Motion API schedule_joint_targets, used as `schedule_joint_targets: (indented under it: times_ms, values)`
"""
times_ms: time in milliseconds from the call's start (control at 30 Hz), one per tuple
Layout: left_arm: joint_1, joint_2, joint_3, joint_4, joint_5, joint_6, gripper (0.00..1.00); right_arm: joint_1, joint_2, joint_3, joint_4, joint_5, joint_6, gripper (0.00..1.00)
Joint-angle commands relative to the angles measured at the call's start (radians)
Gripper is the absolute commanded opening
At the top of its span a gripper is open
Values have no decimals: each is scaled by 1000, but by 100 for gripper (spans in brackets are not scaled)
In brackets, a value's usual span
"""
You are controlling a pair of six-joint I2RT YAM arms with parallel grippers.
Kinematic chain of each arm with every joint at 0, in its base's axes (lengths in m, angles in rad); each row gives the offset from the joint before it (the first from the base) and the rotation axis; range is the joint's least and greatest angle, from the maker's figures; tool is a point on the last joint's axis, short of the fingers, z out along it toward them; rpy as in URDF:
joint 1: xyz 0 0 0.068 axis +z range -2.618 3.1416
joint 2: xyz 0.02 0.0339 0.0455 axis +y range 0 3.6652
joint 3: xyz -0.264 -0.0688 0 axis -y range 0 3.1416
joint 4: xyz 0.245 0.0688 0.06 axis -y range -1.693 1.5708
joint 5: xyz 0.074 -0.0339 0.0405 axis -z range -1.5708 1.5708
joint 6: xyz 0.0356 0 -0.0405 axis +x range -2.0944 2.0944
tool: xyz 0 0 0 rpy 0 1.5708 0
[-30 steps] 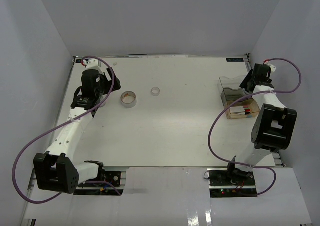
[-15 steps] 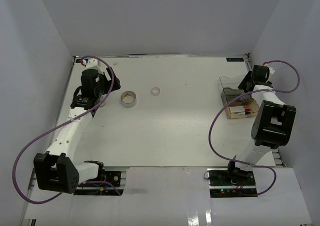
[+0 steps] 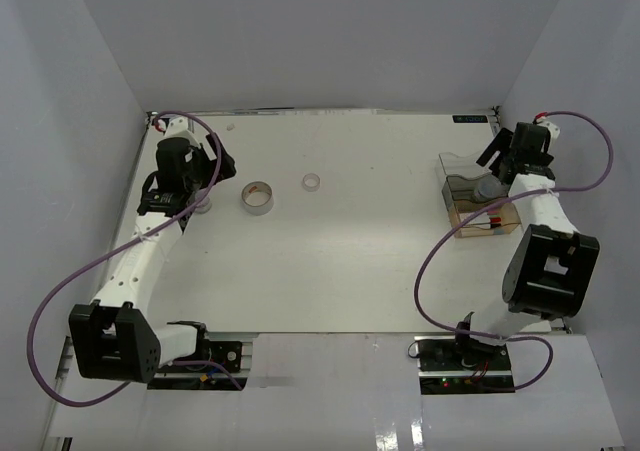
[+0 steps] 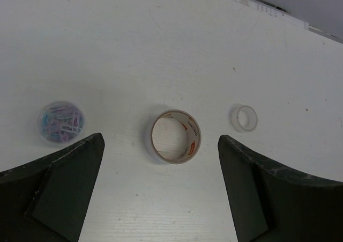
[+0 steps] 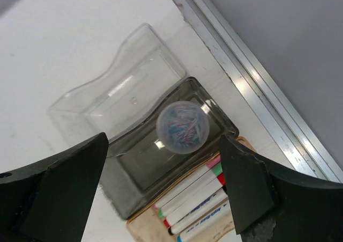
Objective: Sort the stationery into containers
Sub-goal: Place the stationery in the storage box, then pick up the stationery from the center of the board.
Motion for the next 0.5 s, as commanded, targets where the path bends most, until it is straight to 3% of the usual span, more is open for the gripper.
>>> schedule_joint_targets:
  times_ms: [0,333,467]
  values:
    - [33,21,16,-8,-8,-15,98,31,-166,-37,27,-58,11,90]
    - [146,162,62,-100,-124,-23,98,217,-467,-307,45,-229,-28,96]
    - [208,234,74,-96,-77,-49,98,255,-560,-445,125,-348,-15,96]
